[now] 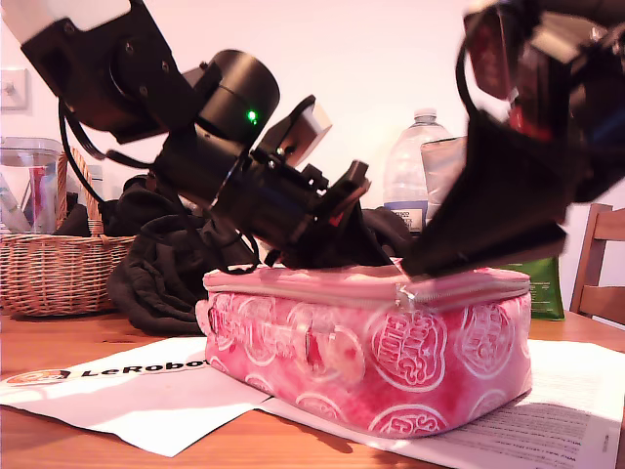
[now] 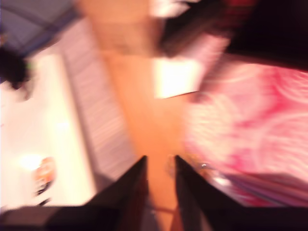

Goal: Open the zipper in the zip bag in front of you

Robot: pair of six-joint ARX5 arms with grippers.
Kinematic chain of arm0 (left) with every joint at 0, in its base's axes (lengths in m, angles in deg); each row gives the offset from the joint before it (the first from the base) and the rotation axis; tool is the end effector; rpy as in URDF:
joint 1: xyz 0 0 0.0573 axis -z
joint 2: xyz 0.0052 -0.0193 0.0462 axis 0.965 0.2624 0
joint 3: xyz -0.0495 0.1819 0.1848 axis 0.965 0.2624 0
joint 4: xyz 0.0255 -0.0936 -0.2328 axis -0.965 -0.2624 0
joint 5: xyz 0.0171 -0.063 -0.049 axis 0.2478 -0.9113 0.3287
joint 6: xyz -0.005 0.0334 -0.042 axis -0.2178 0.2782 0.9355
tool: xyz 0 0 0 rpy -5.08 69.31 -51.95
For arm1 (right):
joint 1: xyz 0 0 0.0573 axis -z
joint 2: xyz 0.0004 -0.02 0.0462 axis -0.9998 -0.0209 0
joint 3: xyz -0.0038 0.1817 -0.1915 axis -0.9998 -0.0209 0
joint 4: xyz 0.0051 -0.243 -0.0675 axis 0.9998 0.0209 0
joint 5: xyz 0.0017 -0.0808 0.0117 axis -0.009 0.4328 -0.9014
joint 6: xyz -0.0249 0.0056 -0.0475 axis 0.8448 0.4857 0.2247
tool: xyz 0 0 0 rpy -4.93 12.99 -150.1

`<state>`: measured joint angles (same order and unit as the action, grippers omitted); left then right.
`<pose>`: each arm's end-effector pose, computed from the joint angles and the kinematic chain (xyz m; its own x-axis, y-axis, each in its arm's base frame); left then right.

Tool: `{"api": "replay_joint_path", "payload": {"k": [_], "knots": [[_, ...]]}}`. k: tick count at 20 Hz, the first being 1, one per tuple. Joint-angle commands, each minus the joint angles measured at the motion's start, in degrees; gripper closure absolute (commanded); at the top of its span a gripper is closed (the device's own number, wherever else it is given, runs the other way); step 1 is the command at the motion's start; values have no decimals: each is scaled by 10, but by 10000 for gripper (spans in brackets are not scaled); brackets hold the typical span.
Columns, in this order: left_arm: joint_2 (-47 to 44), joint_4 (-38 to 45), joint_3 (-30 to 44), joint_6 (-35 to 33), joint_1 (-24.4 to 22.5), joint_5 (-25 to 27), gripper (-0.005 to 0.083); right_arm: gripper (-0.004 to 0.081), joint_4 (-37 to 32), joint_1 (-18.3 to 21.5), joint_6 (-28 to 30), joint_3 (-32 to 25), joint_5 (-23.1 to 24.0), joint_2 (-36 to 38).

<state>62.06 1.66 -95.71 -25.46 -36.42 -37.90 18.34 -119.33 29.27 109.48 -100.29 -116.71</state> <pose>0.2891 -0.2474 0.1628 0.2422 -0.8298 -0.5028 0.8477 0.4331 -0.3064 0.1792 0.1280 0.1847 0.0667 0.8095 -0.5833 -0.8604 0.3426 0.3772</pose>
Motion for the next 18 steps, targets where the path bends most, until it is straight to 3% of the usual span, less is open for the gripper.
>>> {"api": "replay_joint_path", "payload": {"k": [1,4,6,9,12,15,18], "knots": [[-26,-4,15,0,-2,11,795,502,12,-1,1,14,2,4],[-79,-53,15,-3,-2,4,795,503,64,7,6,41,25,13],[-120,-104,15,-40,0,5,795,503,102,10,37,63,49,25],[-180,-186,15,-84,2,9,795,506,165,9,90,84,113,49],[-217,-253,20,-141,10,30,795,508,163,8,131,84,197,71],[-255,-242,63,-140,34,60,795,526,151,5,156,84,227,75],[-297,-176,129,-81,65,100,795,613,120,5,158,84,226,73]]}}
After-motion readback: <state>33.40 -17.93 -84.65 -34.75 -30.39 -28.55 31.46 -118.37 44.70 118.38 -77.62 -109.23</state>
